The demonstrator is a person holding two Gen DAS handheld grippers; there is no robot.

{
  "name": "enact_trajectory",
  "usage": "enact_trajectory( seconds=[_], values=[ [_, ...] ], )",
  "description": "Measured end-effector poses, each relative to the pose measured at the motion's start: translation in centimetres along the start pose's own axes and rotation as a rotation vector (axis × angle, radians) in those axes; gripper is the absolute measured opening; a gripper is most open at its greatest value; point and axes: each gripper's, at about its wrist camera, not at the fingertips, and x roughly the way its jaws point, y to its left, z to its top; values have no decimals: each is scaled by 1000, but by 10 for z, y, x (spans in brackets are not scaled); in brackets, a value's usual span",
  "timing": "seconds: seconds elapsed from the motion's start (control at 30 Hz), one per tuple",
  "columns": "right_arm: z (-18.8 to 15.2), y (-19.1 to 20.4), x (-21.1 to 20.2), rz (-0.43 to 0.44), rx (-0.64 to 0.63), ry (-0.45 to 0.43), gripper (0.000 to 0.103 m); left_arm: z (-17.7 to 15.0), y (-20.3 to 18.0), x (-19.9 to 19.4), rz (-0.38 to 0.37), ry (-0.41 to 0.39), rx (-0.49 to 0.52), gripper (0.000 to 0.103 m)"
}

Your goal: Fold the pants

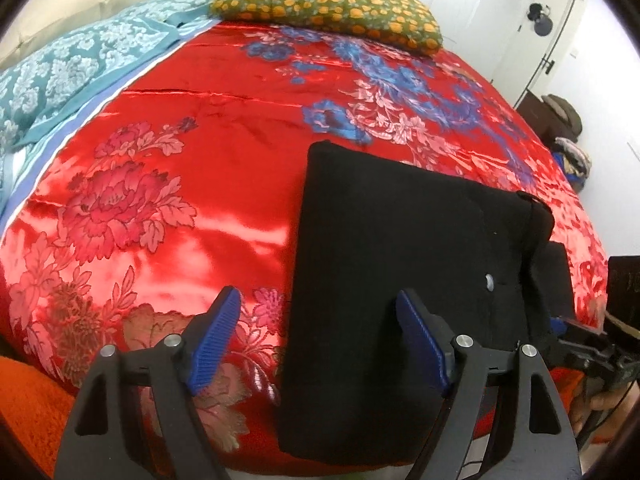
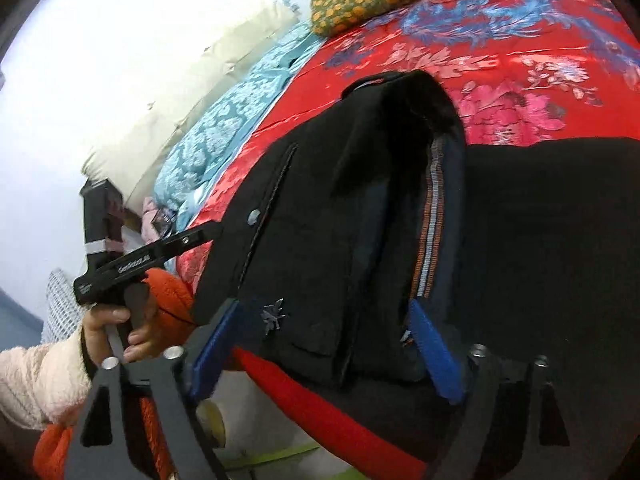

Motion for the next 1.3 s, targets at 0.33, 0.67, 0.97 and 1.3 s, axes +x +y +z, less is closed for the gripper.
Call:
enact_trajectory(
  seconds=[0.33,0.67,0.97,1.3],
  values=[
    [4,14,-8,-142,-25,48,18,1,12,4,29,0,-49,82],
    [31,90,-126,-154,-168,-225,16,7,35,-20,17,-93,-147,82],
    [-16,-30,-138,-406,99,-164,15,-1,-5,-20,-4,-107,14,82],
    [-27,-49,-152,-529,191,-249,67,-48,-103,-14,-66,-79,448,82]
  ],
)
